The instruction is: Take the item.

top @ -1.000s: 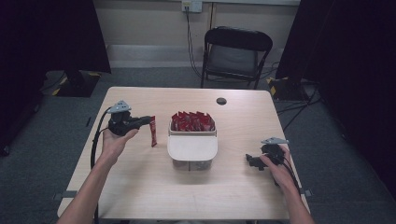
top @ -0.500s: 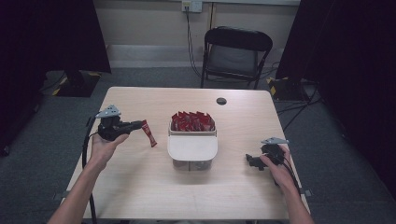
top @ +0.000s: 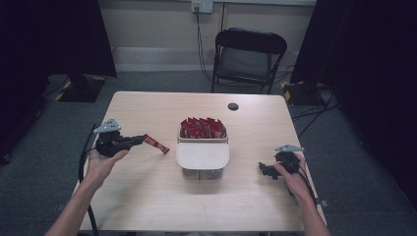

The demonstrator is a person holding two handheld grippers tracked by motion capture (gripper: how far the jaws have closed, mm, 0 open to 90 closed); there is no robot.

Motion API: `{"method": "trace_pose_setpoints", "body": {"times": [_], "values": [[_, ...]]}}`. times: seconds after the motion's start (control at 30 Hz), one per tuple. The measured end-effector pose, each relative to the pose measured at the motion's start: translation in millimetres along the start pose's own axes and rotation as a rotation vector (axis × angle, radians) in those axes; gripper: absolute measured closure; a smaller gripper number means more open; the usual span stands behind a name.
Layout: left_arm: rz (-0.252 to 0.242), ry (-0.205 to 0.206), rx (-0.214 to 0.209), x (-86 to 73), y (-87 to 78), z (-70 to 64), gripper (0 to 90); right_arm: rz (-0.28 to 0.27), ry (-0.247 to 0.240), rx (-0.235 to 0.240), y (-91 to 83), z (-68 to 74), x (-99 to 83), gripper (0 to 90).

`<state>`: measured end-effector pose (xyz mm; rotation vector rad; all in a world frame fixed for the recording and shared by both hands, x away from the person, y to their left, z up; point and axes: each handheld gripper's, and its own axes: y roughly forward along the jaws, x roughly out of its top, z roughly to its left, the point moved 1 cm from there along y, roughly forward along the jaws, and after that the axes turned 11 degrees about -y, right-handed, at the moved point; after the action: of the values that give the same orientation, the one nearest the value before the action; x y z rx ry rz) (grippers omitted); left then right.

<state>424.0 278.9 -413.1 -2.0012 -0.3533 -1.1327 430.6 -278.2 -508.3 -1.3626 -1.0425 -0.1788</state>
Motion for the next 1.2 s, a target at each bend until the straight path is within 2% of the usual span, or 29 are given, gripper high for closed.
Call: {"method": "trace_pose_setpoints", "body": {"times": [0.4,0.5,0.57,0.67,0.9,1.07,1.2], "values": [[0.022,0.017,0.000,-9.9,13.3,1.2,90.0,0.000,0.000,0.000,0.0,0.0,0.0,0.0],[0.025,0.037,0.021,-13.5,14.9,0.4,89.9,0.000,0.000,0.000,0.0,0.0,0.0,0.0],[0.022,0.021,0.015,-15.7,16.4,1.8,89.8,0.000,0.000,0.000,0.0,0.0,0.0,0.0],[0.028,0.021,0.011,-18.7,18.0,2.9,89.8,0.000,0.000,0.000,0.0,0.0,0.0,0.0],[0.067,0.023,-0.009,-21.3,26.6,0.6,89.7,0.000,0.000,0.000,0.0,0.0,0.0,0.0],[0.105,0.011,-0.002,-26.4,34.8,-1.0,89.7,0.000,0.000,0.000,0.0,0.0,0.0,0.0],[0.115,0.005,-0.006,-27.9,39.3,-1.3,89.5,0.000,0.000,0.000,0.0,0.0,0.0,0.0]]}}
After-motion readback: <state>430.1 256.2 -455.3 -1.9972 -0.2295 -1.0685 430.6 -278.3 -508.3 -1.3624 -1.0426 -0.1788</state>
